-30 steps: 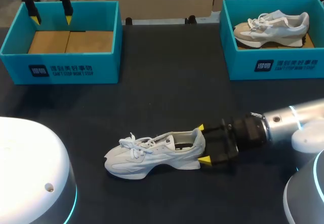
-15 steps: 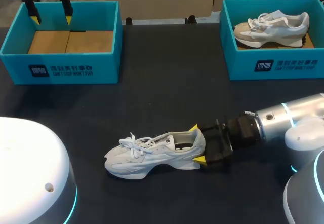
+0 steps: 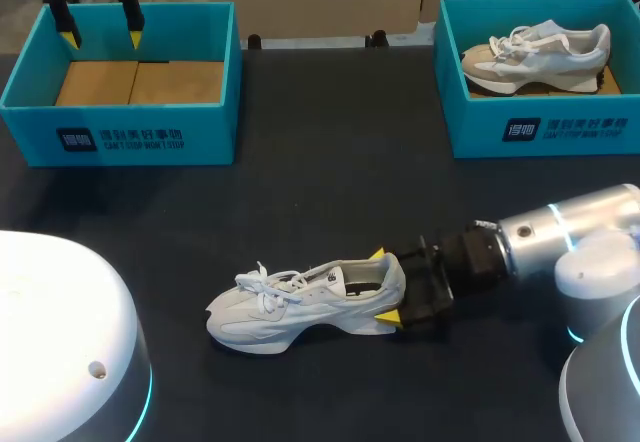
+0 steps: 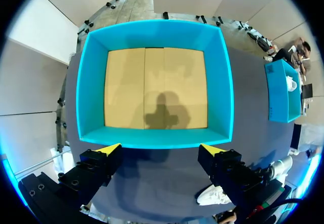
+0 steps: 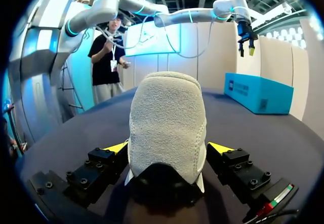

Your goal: Take the shoe out of the shoebox, open the shoe tongue, remove and reinsert the insole, then place the shoe into the shoebox

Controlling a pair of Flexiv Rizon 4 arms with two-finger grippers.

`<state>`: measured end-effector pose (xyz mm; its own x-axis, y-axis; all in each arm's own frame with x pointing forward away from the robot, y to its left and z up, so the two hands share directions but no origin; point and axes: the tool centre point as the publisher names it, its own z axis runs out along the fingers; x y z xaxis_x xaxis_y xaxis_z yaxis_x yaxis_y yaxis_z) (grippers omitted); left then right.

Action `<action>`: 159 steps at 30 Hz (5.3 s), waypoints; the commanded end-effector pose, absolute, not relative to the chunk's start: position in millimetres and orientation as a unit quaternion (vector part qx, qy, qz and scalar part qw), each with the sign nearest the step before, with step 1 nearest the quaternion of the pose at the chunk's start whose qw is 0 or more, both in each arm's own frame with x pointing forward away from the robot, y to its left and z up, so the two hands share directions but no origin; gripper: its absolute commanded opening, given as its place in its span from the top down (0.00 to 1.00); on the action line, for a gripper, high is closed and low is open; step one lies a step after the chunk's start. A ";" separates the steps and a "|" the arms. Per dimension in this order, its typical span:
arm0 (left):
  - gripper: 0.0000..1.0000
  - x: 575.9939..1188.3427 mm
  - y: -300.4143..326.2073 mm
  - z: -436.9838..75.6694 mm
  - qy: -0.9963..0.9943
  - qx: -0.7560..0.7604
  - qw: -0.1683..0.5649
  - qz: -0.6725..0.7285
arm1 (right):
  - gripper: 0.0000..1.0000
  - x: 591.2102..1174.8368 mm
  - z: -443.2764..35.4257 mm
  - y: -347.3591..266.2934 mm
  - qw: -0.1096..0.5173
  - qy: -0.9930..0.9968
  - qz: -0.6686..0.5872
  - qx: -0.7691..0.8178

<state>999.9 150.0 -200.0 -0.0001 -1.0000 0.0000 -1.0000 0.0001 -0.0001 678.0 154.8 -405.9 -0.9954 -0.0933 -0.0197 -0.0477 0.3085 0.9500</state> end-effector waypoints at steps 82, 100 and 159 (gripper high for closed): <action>0.00 1000.0 149.9 -200.0 0.707 -0.707 0.000 0.000 | 1.00 672.7 -417.8 164.8 0.006 -0.823 -0.569 0.000; 0.00 979.8 148.7 -200.6 0.689 -0.724 -0.015 0.029 | 1.00 672.7 -417.8 164.8 0.006 -0.823 -0.569 0.000; 0.00 712.5 -46.5 -219.9 0.664 -0.745 -0.032 0.043 | 1.00 672.7 -417.8 164.8 0.006 -0.823 -0.569 0.000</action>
<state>742.0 -36.6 -212.3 0.1169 -0.9928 -0.0240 -0.9770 -0.1193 0.1765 673.0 165.1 -416.1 -0.9999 -0.0072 0.0096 0.0065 0.3498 0.9368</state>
